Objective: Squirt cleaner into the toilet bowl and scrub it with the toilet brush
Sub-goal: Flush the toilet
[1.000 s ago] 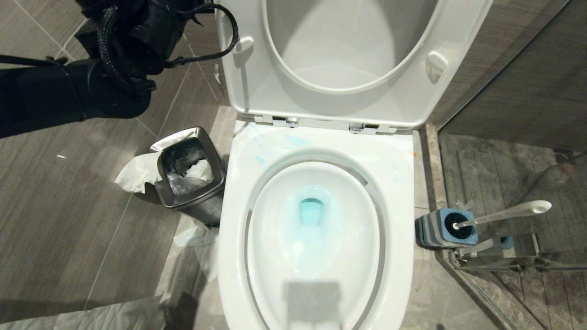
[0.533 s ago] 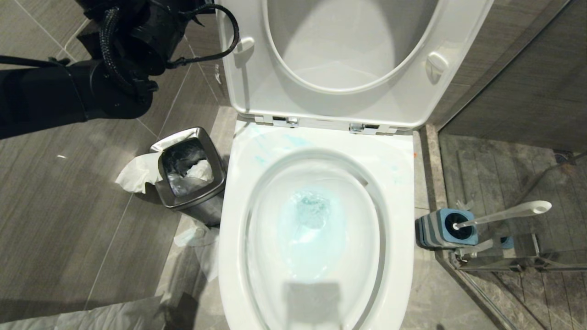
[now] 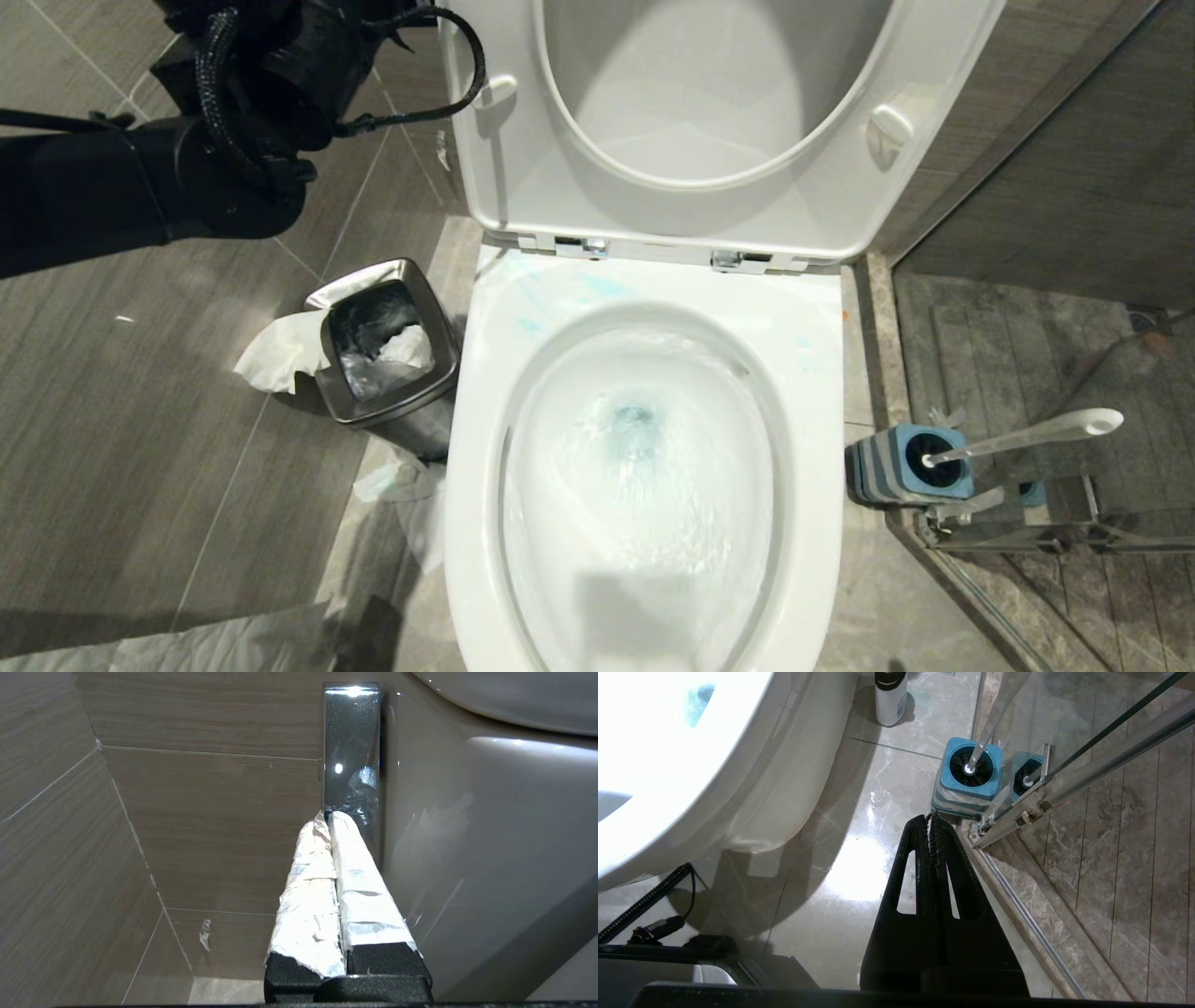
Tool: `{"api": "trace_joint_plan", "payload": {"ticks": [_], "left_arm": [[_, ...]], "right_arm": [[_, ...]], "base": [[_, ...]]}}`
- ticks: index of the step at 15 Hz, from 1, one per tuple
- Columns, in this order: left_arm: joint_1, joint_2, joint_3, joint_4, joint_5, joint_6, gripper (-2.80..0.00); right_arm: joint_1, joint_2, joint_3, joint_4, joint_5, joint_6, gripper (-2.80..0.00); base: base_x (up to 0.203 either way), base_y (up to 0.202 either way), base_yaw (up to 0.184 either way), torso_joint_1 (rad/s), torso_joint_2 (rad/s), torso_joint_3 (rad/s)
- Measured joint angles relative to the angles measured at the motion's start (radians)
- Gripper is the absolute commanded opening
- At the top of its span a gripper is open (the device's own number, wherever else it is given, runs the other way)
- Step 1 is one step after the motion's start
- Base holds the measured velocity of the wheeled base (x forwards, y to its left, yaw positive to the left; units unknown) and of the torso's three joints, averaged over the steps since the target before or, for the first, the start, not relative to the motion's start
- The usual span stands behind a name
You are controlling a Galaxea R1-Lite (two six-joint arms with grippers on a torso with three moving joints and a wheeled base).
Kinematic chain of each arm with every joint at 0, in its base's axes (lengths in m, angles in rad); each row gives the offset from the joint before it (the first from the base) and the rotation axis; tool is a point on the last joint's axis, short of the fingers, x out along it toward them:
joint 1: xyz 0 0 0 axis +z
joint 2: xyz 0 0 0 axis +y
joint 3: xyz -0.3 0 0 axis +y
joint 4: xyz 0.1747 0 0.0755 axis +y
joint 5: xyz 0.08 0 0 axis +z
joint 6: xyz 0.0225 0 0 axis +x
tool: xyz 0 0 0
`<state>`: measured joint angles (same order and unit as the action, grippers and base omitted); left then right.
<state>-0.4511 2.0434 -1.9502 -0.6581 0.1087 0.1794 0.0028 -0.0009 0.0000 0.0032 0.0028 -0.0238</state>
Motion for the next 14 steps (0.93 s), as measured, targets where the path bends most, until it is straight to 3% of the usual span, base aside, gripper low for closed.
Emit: {"api": "trace_joint_plan", "payload": {"ticks": [14], "left_arm": [[-0.001, -0.188, 0.000, 0.100, -0.005, 0.040, -2.80]], "right_arm": [[0.000, 0.000, 0.000, 0.000, 0.000, 0.000, -2.80]], "base": [[0.000, 0.000, 0.000, 0.000, 0.00, 0.000]]}}
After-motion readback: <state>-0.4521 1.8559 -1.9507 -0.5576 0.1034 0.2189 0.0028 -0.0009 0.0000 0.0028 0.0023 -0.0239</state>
